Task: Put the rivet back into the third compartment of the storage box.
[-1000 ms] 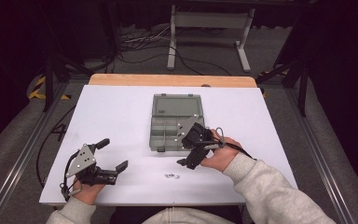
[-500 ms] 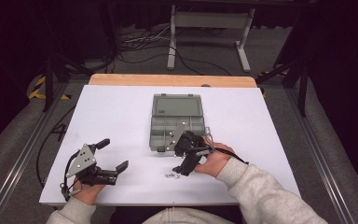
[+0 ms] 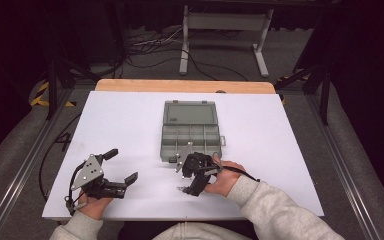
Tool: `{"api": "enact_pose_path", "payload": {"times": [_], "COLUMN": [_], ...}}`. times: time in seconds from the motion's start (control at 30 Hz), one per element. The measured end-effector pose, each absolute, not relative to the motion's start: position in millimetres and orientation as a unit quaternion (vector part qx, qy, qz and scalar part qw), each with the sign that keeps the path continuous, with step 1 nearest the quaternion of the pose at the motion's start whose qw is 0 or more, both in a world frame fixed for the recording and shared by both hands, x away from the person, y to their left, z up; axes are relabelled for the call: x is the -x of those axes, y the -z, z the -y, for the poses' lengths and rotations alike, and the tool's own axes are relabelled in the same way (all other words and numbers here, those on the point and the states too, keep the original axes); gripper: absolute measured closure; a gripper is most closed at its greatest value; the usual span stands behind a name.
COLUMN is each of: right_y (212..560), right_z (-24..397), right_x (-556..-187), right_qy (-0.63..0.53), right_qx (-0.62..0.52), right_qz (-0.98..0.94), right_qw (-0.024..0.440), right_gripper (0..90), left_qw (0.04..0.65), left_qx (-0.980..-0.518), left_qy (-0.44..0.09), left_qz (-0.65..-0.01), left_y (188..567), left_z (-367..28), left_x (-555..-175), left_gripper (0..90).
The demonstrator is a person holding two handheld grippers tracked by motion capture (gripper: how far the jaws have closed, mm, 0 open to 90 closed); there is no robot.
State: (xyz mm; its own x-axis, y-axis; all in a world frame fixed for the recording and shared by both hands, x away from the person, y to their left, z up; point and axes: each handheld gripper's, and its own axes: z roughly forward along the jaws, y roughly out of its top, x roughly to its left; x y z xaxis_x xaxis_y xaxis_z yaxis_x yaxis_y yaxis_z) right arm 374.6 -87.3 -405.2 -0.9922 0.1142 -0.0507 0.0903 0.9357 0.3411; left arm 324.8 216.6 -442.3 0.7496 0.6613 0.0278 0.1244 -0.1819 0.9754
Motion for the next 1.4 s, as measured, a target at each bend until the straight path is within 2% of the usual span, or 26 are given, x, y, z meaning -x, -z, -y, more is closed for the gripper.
{"api": "enact_pose_path", "payload": {"times": [0.13,0.8,0.83,1.2,1.4], "right_y": [410.2,425.9,425.6,423.8,423.3], "right_z": [86.5,83.6,83.6,84.9,85.6], "right_x": [-373.6,-366.2,-365.4,-366.9,-368.0], "right_qy": [-0.166,-0.134,-0.135,-0.126,-0.127], "right_qx": [-0.049,-0.037,-0.035,-0.038,-0.042], "right_qz": [-0.984,-0.99,-0.99,-0.991,-0.991], "right_qw": [0.032,0.015,0.014,0.003,-0.001], "right_gripper": [23.9,50.8,56.5,81.2,82.2], "left_qw": [0.582,0.579,0.58,0.58,0.579], "left_qx": [-0.733,-0.736,-0.736,-0.736,-0.736], "left_qy": [-0.23,-0.226,-0.225,-0.225,-0.225], "left_qz": [-0.269,-0.268,-0.266,-0.267,-0.267], "left_y": [442.6,442.6,442.7,442.6,442.6], "left_z": [-216.4,-216.2,-216.2,-216.4,-216.2], "left_x": [-325.2,-325.7,-325.8,-325.7,-325.8], "left_gripper": [0.1,0.2,0.2,0.2,0.2]}}
